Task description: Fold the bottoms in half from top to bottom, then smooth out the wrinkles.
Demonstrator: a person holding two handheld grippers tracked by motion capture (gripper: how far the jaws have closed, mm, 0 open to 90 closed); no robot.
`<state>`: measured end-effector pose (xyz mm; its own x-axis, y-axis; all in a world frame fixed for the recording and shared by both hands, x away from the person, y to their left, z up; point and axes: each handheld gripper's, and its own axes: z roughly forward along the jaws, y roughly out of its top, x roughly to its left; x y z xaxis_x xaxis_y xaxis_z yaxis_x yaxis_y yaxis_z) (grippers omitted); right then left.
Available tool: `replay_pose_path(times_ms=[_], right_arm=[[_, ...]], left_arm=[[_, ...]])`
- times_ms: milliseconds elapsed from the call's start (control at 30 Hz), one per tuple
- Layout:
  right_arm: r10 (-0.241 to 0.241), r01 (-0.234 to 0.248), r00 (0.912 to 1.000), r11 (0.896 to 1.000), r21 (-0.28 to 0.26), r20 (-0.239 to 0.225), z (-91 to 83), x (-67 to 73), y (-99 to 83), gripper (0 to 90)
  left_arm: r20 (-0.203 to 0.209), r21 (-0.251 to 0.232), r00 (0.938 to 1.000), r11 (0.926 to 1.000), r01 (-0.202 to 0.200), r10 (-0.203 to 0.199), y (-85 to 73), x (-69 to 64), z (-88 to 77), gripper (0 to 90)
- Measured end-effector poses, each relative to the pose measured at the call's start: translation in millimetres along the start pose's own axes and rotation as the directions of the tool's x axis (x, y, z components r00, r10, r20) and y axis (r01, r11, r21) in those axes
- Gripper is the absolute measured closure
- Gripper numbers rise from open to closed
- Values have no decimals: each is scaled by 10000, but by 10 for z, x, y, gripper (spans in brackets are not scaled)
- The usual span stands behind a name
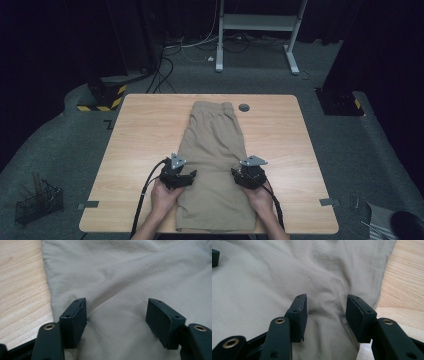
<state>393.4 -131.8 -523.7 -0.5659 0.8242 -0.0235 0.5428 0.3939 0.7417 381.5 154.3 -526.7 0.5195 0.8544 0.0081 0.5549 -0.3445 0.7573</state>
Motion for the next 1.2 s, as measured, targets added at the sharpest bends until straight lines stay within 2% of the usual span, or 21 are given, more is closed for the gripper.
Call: replay_pose_path(times_ms=[267, 300, 500, 800, 900, 967, 1100, 1200], right_arm=[[-43, 43, 10000, 10000, -1, -21, -25, 27, -22, 513], [-27, 27, 10000, 10000, -4, -28, -35, 37, -31, 513], [-195, 197, 9996, 9998, 51, -226, -122, 76, -102, 505], [-297, 306, 9988, 9993, 211, -381, -170, 94, -120, 483], [-263, 275, 9981, 9994, 223, -550, -233, 99, -120, 461], [-229, 227, 9990, 9997, -54, -390, -338, 94, -126, 453], [391, -400, 9990, 9982, -451, -200, -515, -7, -150, 413], [888, -892, 9959, 9956, -273, -151, -546, -113, -179, 381]], left_arm=[[-28, -12, 10000, 10000, 87, -87, -26, -33, -28, 333], [-83, 6, 10000, 10000, -9, 9, -34, -37, -42, 333], [91, -19, 10000, 10000, -29, 29, -99, -99, -113, 334], [181, -14, 9998, 10000, -76, 76, -120, -108, -140, 336], [344, 183, 9994, 9998, -77, 70, -134, -110, -190, 338], [393, 191, 9992, 9998, 65, -73, -136, -92, -246, 338], [199, -135, 9987, 9988, 465, -462, -126, -15, -400, 320], [186, 109, 9955, 9957, 923, -925, -129, 59, -440, 278]])
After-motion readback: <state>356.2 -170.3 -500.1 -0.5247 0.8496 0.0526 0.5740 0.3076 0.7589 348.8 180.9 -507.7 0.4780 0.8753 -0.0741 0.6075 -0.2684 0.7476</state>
